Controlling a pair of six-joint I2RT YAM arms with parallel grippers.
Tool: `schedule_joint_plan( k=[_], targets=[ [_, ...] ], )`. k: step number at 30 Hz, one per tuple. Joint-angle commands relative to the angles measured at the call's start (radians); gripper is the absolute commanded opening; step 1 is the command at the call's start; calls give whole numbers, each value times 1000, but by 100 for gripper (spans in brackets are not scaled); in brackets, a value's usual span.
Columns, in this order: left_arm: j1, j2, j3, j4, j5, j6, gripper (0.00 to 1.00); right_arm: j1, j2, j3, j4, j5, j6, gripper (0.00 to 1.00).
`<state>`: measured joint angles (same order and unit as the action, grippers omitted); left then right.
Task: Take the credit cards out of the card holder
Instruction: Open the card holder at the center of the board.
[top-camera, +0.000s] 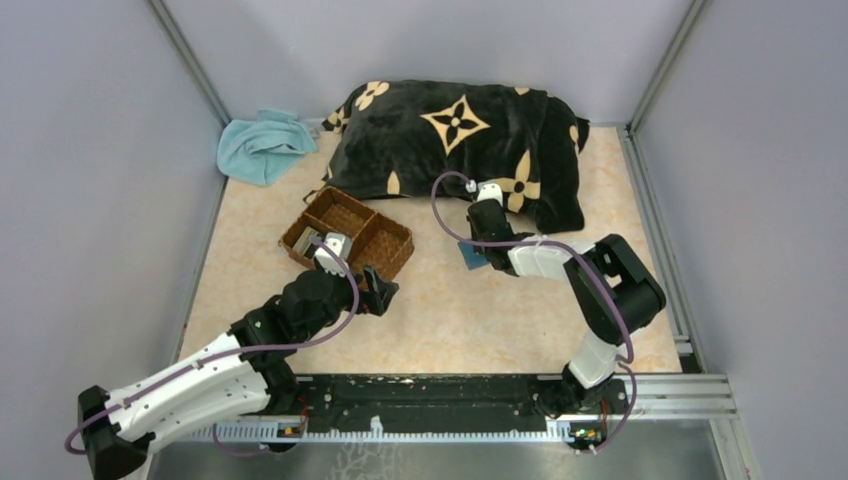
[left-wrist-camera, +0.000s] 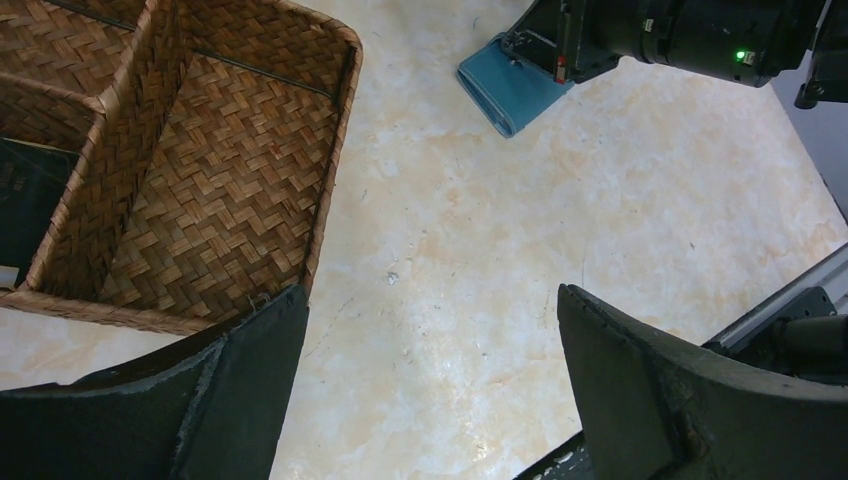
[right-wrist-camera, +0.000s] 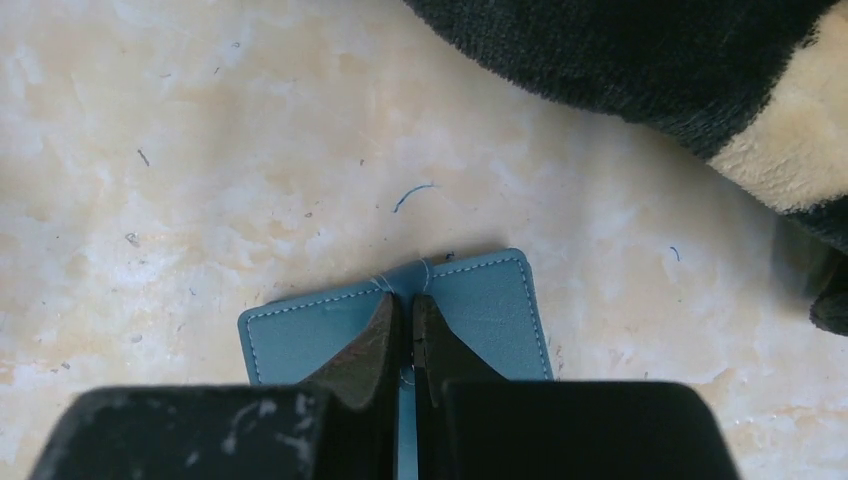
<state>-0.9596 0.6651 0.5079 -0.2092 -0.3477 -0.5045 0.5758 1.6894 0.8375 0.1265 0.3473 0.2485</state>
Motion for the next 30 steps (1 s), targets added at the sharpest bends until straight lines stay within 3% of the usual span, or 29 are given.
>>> schedule_joint_plan(
  k=[1, 12, 19, 24, 30],
  targets=[
    [-2, 6, 8, 13, -14, -5, 100, 9, -25, -17, -110, -21, 17, 0],
    [-4, 80, -5, 120, 168, -23, 100, 10, -244, 48, -286, -205, 148, 0],
    [-4, 96, -14, 140, 162, -13, 100, 10, -423, 61, -326, -279, 243, 0],
    [-4, 84, -14, 134, 166, -15, 100, 10, -460, 81, -378, -289, 232, 0],
    [-5, 78, -36, 142, 178, -38, 100, 27, -494, -17, -374, -303, 245, 0]
  ],
)
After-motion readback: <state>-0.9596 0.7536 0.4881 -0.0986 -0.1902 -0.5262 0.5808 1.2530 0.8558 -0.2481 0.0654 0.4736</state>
